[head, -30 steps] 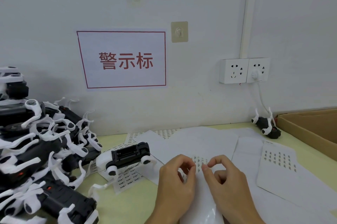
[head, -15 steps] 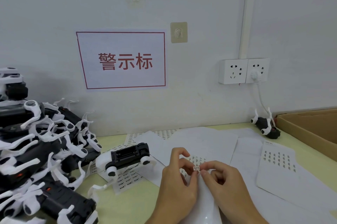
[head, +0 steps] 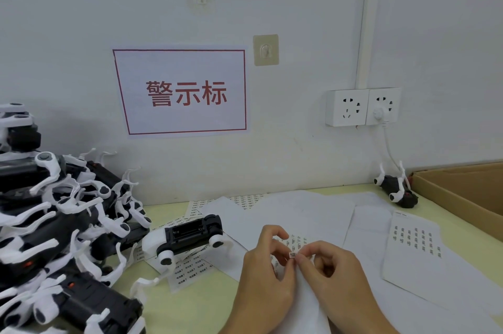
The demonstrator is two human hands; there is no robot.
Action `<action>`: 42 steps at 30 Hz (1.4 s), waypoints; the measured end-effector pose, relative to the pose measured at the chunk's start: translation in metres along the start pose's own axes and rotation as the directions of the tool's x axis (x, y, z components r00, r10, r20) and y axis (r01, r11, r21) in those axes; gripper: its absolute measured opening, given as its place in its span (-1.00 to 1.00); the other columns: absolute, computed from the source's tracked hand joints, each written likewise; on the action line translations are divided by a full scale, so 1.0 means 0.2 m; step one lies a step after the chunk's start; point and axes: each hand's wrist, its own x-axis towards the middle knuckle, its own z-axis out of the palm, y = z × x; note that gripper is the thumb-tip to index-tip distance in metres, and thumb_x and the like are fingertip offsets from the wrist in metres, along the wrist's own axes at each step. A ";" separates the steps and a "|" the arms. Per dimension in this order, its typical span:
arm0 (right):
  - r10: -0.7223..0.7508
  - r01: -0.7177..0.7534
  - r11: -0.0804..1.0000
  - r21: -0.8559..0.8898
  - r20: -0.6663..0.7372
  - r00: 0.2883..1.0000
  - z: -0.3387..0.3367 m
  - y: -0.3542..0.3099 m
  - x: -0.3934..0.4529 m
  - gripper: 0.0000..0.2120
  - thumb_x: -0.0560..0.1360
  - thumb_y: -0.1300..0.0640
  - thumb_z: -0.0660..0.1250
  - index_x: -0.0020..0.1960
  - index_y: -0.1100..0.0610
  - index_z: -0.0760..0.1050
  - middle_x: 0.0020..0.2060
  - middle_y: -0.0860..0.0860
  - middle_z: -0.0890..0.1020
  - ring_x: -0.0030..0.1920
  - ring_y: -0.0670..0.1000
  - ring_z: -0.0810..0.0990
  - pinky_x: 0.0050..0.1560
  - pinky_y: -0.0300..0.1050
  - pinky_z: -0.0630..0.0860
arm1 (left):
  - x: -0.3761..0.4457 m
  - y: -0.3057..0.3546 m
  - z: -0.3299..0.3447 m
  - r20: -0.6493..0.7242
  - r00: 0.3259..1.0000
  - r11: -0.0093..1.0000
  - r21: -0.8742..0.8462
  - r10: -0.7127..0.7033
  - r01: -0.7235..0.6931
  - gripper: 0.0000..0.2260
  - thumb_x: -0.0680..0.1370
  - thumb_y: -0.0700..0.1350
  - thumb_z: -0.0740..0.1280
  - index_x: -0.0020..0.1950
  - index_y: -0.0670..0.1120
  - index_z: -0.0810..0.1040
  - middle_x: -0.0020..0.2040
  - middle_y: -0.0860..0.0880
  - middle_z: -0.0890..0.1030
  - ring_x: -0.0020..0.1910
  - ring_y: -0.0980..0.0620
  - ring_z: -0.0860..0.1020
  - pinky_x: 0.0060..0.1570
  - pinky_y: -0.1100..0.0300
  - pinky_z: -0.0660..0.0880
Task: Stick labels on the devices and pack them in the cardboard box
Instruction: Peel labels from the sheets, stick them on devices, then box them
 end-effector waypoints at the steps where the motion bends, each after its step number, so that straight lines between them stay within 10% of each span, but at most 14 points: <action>1: -0.012 0.011 1.000 -0.025 -0.014 1.000 0.00 0.00 0.00 -0.75 0.46 0.22 0.47 -0.32 -0.06 0.61 -0.57 -0.09 0.36 -0.50 -0.13 0.32 -0.39 -0.35 0.32 | 0.00 0.00 0.00 0.011 1.000 1.000 0.011 -0.005 0.005 -0.72 0.53 -0.18 0.37 0.07 0.16 0.40 -0.19 0.08 0.64 -0.38 0.17 0.47 -0.30 0.39 0.35; 6: -0.031 0.023 0.997 -0.080 -0.108 0.994 0.03 0.00 0.00 -0.73 0.43 0.28 0.48 -0.30 -0.06 0.59 -0.16 -0.08 0.51 -0.09 -0.18 0.50 -0.12 -0.29 0.43 | 0.00 -0.01 0.02 0.106 0.989 0.991 0.093 -0.104 0.095 -0.70 0.56 -0.19 0.33 0.10 0.19 0.36 -0.15 0.08 0.65 -0.23 0.17 0.53 -0.20 0.40 0.39; 11: 0.037 -0.036 0.999 0.010 -0.165 0.986 0.01 0.01 0.00 -0.82 0.49 0.29 0.42 -0.22 0.04 0.59 -0.11 -0.05 0.57 -0.09 -0.20 0.53 -0.16 -0.30 0.45 | 0.01 -0.01 0.01 0.040 0.992 0.982 0.154 -0.116 0.108 -0.72 0.59 -0.23 0.25 0.02 0.19 0.40 -0.18 0.07 0.64 -0.31 0.17 0.51 -0.22 0.32 0.48; 18: 0.114 -0.111 0.993 0.026 -0.163 0.980 0.01 0.01 0.00 -0.86 0.52 0.27 0.40 -0.19 0.09 0.59 -0.12 -0.01 0.59 -0.12 -0.13 0.57 -0.19 -0.29 0.42 | 0.02 0.05 -0.05 -0.124 0.944 0.835 0.511 0.306 -0.203 -0.73 0.38 -0.31 0.29 0.00 -0.03 0.54 -0.20 0.10 0.57 -0.28 0.13 0.56 -0.37 0.24 0.52; 22: 0.113 -0.114 0.993 0.000 -0.142 0.983 0.00 0.00 0.01 -0.86 0.51 0.29 0.41 -0.19 0.11 0.58 -0.13 0.02 0.60 -0.10 -0.08 0.58 -0.21 -0.29 0.42 | 0.12 0.10 -0.20 -0.167 0.980 0.786 0.618 0.107 0.019 -0.59 0.50 -0.29 0.23 0.29 0.05 0.40 0.14 0.12 0.46 0.12 0.10 0.44 0.06 0.24 0.40; 28: 0.115 -0.118 0.993 -0.014 -0.129 0.985 0.02 -0.01 0.02 -0.83 0.49 0.31 0.42 -0.22 0.10 0.58 -0.15 0.03 0.60 -0.11 -0.05 0.59 -0.20 -0.27 0.43 | 0.17 0.04 -0.47 -0.263 0.955 0.485 0.823 -0.135 0.295 -0.43 0.47 -0.10 0.30 0.42 0.05 0.15 0.26 0.09 0.41 0.32 0.02 0.33 0.18 0.17 0.26; 35: 0.120 -0.123 0.992 -0.015 -0.131 0.984 0.02 -0.01 0.01 -0.83 0.49 0.32 0.42 -0.23 0.10 0.58 -0.17 0.04 0.60 -0.12 -0.04 0.59 -0.21 -0.27 0.45 | 0.14 -0.03 -0.50 -0.198 0.962 0.249 0.938 -0.188 0.242 -0.57 0.55 -0.25 0.14 0.40 0.01 0.23 0.15 0.09 0.51 0.20 0.04 0.48 0.20 0.13 0.25; 42: 0.126 -0.129 0.991 -0.017 -0.126 0.984 0.02 -0.01 0.02 -0.84 0.50 0.31 0.42 -0.22 0.11 0.58 -0.17 0.04 0.61 -0.13 -0.03 0.58 -0.24 -0.30 0.43 | 0.18 0.01 -0.52 -0.186 0.973 0.452 0.862 -0.139 0.229 -0.83 0.66 0.05 0.21 0.17 -0.01 0.37 0.05 0.07 0.53 0.08 0.02 0.52 0.00 0.16 0.34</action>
